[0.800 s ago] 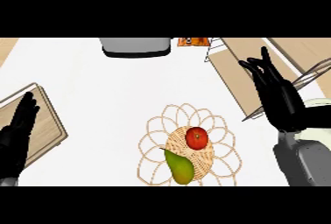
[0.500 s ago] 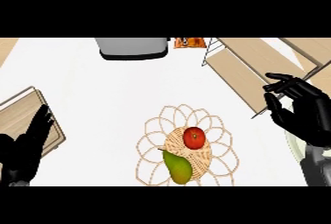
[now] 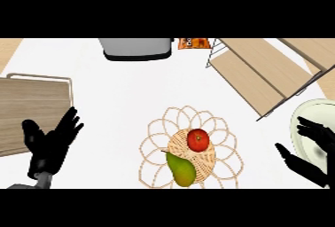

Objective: Pick the tomato from the placemat and place it in the tiered shelf

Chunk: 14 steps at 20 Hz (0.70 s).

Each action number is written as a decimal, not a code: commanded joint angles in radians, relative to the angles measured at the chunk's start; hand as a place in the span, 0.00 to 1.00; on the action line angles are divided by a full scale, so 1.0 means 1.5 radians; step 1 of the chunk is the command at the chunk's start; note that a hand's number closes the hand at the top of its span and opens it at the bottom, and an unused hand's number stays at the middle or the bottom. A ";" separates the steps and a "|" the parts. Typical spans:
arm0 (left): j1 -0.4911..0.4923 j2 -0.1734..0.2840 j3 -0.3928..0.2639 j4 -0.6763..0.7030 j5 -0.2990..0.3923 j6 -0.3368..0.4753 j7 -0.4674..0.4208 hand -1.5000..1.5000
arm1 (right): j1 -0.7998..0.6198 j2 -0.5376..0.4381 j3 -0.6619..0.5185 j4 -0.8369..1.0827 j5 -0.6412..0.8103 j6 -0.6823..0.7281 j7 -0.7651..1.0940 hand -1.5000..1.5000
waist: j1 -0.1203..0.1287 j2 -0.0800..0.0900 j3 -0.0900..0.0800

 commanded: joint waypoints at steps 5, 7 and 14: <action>0.008 0.001 0.025 0.046 0.024 -0.058 0.002 0.50 | 0.150 -0.052 0.080 -0.230 0.031 0.079 0.094 0.00 | 0.019 -0.001 -0.002; -0.003 -0.042 -0.009 0.059 -0.012 -0.033 -0.019 0.50 | 0.109 -0.079 0.082 -0.289 0.041 0.089 0.194 0.00 | 0.023 0.001 -0.002; -0.037 -0.014 0.023 0.108 -0.002 -0.083 -0.019 0.50 | 0.001 -0.119 0.152 -0.403 0.118 0.114 0.513 0.00 | 0.036 0.005 -0.003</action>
